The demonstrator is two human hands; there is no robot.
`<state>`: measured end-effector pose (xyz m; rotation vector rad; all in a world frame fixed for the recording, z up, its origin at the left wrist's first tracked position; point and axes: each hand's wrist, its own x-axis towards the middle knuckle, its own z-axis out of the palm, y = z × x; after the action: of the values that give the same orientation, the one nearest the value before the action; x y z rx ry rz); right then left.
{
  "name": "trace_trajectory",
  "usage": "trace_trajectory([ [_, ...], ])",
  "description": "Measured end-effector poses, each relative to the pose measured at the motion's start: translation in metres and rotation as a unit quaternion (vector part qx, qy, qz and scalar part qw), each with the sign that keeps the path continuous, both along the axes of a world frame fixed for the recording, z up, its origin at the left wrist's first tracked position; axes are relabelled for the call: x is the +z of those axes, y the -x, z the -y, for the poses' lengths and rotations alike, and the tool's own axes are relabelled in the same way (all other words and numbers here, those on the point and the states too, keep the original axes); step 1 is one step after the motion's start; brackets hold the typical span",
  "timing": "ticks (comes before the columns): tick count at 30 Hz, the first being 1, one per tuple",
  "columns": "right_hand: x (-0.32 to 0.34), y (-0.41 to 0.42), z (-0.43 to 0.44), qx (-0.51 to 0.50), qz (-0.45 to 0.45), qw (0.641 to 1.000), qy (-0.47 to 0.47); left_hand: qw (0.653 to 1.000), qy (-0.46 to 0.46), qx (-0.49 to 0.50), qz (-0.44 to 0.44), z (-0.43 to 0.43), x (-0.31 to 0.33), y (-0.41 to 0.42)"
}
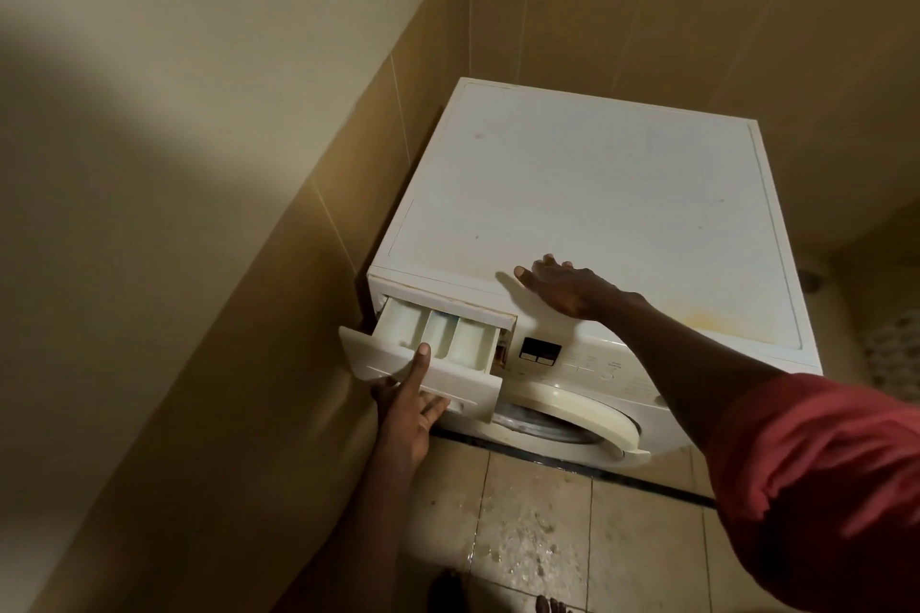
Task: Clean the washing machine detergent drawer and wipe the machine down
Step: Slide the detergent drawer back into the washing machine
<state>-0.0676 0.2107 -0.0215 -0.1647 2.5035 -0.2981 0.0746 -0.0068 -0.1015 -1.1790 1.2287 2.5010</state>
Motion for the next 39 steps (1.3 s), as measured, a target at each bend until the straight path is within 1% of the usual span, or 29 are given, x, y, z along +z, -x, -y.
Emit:
trace_trajectory([
  [6,0.004,-0.002,0.001,-0.029,-0.001,0.998,0.051,1.000,-0.013,0.000,-0.026,-0.010,-0.003,0.029],
  [10,0.010,-0.007,0.001,-0.067,0.014,0.994,0.082,0.999,-0.010,-0.002,-0.030,-0.015,-0.002,0.048],
  [13,0.012,-0.009,0.002,-0.043,0.001,0.996,0.072,1.000,-0.009,-0.006,-0.028,-0.016,-0.003,0.060],
  [15,0.009,-0.009,0.001,-0.045,0.000,0.996,0.074,1.000,-0.011,-0.010,-0.017,-0.018,-0.001,0.068],
  [20,0.009,-0.012,-0.001,-0.114,0.001,0.988,0.102,1.000,0.029,-0.005,0.010,-0.023,-0.007,0.083],
  [25,0.011,-0.018,0.001,-0.124,-0.015,0.986,0.111,0.998,0.053,-0.002,0.030,-0.027,-0.004,0.084],
  [28,0.012,-0.023,0.003,-0.130,-0.037,0.984,0.119,0.998,0.057,-0.007,0.020,-0.024,-0.005,0.085],
  [30,0.006,-0.029,0.001,-0.125,-0.065,0.982,0.129,0.997,0.065,-0.020,0.020,-0.022,-0.007,0.084],
  [31,0.001,-0.035,-0.002,-0.115,-0.096,0.979,0.141,0.997,0.072,-0.029,0.022,-0.021,-0.007,0.083],
  [32,-0.004,-0.044,-0.005,-0.101,-0.146,0.972,0.152,0.995,0.085,-0.039,0.026,-0.020,-0.006,0.082],
  [34,-0.016,-0.065,-0.013,-0.093,-0.271,0.945,0.160,0.990,0.125,-0.055,0.040,-0.020,-0.008,0.079],
  [36,-0.023,-0.085,-0.023,-0.119,-0.352,0.912,0.176,0.985,0.158,-0.045,0.048,-0.024,-0.014,0.073],
  [37,-0.024,-0.094,-0.027,-0.126,-0.370,0.902,0.184,0.984,0.167,-0.041,0.052,-0.028,-0.016,0.068],
  [39,-0.031,-0.112,-0.040,-0.134,-0.377,0.899,0.181,0.983,0.163,-0.053,0.062,-0.044,-0.019,0.057],
])
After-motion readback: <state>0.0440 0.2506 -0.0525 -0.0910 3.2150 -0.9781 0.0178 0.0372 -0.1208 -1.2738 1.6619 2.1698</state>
